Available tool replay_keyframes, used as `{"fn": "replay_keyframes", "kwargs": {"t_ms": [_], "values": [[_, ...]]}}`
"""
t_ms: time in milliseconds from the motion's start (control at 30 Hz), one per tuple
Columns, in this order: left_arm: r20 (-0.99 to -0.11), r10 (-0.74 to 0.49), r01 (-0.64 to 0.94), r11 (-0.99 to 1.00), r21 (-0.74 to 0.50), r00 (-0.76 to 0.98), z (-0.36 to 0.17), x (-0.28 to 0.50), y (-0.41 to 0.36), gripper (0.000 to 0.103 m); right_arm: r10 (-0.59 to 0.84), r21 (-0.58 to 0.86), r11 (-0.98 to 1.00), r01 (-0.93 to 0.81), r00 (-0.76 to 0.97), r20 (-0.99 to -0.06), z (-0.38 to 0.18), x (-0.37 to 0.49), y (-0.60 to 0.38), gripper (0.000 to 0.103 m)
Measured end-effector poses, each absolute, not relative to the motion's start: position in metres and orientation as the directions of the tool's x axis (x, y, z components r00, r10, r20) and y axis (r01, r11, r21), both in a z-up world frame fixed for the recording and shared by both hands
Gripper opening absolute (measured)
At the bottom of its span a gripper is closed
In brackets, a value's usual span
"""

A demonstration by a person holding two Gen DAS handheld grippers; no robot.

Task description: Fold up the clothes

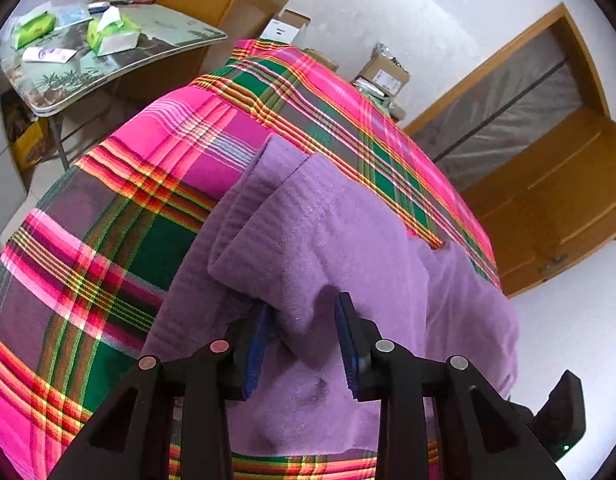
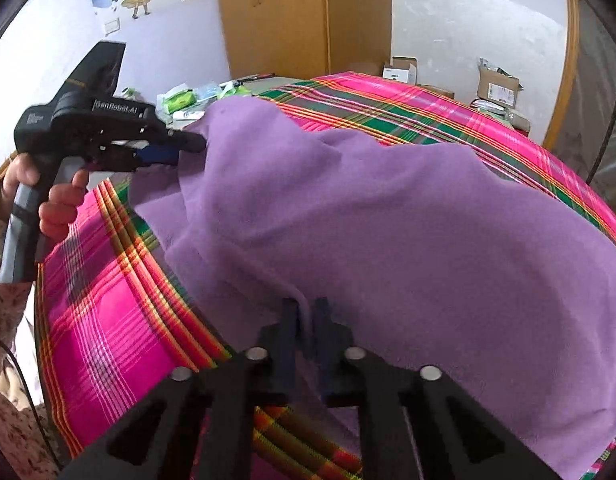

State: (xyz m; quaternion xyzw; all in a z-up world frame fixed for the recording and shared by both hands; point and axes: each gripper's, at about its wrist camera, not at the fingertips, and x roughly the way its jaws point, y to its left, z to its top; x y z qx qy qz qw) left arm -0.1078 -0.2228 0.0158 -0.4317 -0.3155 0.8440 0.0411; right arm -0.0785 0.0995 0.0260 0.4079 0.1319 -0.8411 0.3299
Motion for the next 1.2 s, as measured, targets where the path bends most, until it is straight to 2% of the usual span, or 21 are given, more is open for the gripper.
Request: {"fn": "replay_keyframes", "kwargs": {"t_ms": [200,233,333,467,533,933,1000,1067,1133,1200], "values": [[-0.707,0.363,0.210,-0.784,-0.583,-0.607,0.017,-0.101,-0.225,0.033,-0.448,0.057,-0.796,0.602,-0.524,-0.724,0.042,-0.090,0.111,0.004],[-0.703,0.369,0.209,-0.779,-0.590,-0.608,0.016,-0.099,-0.225,0.039,-0.447,0.063,-0.806,0.588,-0.536,-0.716,0.045,-0.094,0.114,0.004],[-0.690,0.387,0.210,-0.762,-0.613,-0.612,0.015,-0.094,-0.226,0.049,-0.452,0.093,-0.829,0.552,-0.560,-0.694,0.052,-0.103,0.121,0.004],[-0.685,0.399,0.233,-0.736,-0.635,-0.610,0.011,-0.095,-0.225,0.052,-0.465,0.121,-0.835,0.536,-0.571,-0.677,0.057,-0.107,0.124,0.004],[-0.677,0.402,0.245,-0.720,-0.650,-0.616,0.010,-0.096,-0.223,0.063,-0.475,0.124,-0.833,0.539,-0.581,-0.661,0.061,-0.106,0.127,0.004],[-0.658,0.408,0.321,-0.635,-0.703,-0.633,0.009,-0.114,-0.219,0.067,-0.502,0.156,-0.835,0.527,-0.616,-0.606,0.074,-0.110,0.135,0.004],[-0.653,0.403,0.324,-0.628,-0.707,-0.642,0.011,-0.117,-0.219,0.064,-0.501,0.151,-0.837,0.526,-0.624,-0.600,0.077,-0.114,0.136,0.004],[-0.658,0.391,0.315,-0.648,-0.693,-0.644,0.014,-0.122,-0.217,0.055,-0.498,0.142,-0.837,0.528,-0.632,-0.594,0.080,-0.117,0.137,0.004],[-0.669,0.380,0.319,-0.661,-0.679,-0.638,0.013,-0.127,-0.216,0.033,-0.494,0.128,-0.839,0.528,-0.642,-0.586,0.084,-0.122,0.136,0.004],[-0.672,0.383,0.322,-0.660,-0.679,-0.634,0.012,-0.133,-0.216,0.030,-0.489,0.114,-0.841,0.529,-0.654,-0.577,0.089,-0.129,0.135,0.004]]}}
